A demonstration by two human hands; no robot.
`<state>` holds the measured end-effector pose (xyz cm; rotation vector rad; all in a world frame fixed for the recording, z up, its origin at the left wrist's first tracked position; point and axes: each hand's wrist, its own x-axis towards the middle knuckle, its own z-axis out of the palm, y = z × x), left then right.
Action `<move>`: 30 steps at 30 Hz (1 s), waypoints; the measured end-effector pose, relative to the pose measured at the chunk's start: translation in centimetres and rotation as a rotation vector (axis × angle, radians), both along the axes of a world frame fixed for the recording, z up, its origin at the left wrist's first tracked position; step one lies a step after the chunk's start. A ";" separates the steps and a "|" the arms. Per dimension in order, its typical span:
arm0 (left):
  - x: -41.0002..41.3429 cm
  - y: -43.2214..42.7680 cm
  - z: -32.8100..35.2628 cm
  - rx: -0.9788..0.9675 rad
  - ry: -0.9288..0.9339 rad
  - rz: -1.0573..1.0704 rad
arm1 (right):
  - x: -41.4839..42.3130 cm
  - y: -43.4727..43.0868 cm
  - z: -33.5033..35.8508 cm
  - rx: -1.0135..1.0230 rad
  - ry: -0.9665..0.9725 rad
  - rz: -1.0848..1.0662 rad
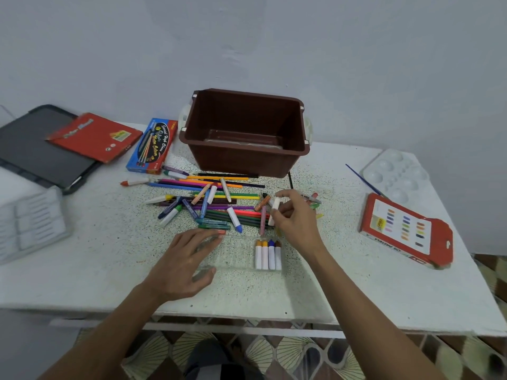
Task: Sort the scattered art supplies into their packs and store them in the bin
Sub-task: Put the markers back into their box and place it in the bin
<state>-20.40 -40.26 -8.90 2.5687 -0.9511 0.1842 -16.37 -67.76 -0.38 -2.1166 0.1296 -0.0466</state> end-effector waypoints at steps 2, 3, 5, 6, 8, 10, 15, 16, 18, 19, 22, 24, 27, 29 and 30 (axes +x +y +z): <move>0.0 0.0 0.0 0.004 0.000 0.001 | -0.9 0.6 -0.1 0.038 0.018 0.041; 0.0 0.0 0.0 0.007 -0.002 0.003 | -1.5 0.9 -0.2 0.039 0.033 0.068; -0.1 0.0 0.0 0.012 -0.008 0.007 | -2.5 1.6 -0.8 -0.015 0.060 0.127; -0.1 0.0 0.0 0.014 -0.006 0.010 | -3.0 1.9 -1.1 -0.056 0.063 0.157; -0.1 0.0 0.0 0.017 0.002 0.011 | -3.8 2.4 -1.7 -0.132 0.048 0.196; -0.1 0.0 0.0 0.026 0.006 0.012 | -4.3 2.9 -2.2 -0.195 0.035 0.224; 0.0 0.0 -0.1 0.051 0.003 0.012 | -4.5 3.1 -3.3 -0.338 -0.037 0.250; 0.0 0.0 -0.1 0.057 0.001 0.013 | -4.5 3.1 -3.5 -0.364 -0.054 0.258; 0.1 0.0 -0.1 0.065 -0.002 0.015 | -4.6 3.0 -3.9 -0.415 -0.076 0.276; 0.1 0.0 -0.2 0.069 0.000 0.015 | -4.6 2.9 -4.0 -0.432 -0.083 0.281; 0.1 0.1 -0.3 0.077 0.006 0.021 | -5.0 2.8 -4.4 -0.485 -0.123 0.299; 0.1 0.1 -0.3 0.084 0.007 0.023 | -5.0 2.7 -4.8 -0.550 -0.163 0.313; 0.1 0.1 -0.3 0.088 0.009 0.026 | -5.2 2.4 -5.3 -0.658 -0.213 0.320; 0.1 0.1 -0.3 0.085 0.005 0.026 | -5.3 2.2 -5.4 -0.709 -0.245 0.320; 0.1 0.1 -0.3 0.085 0.005 0.025 | -5.4 2.1 -5.5 -0.729 -0.261 0.317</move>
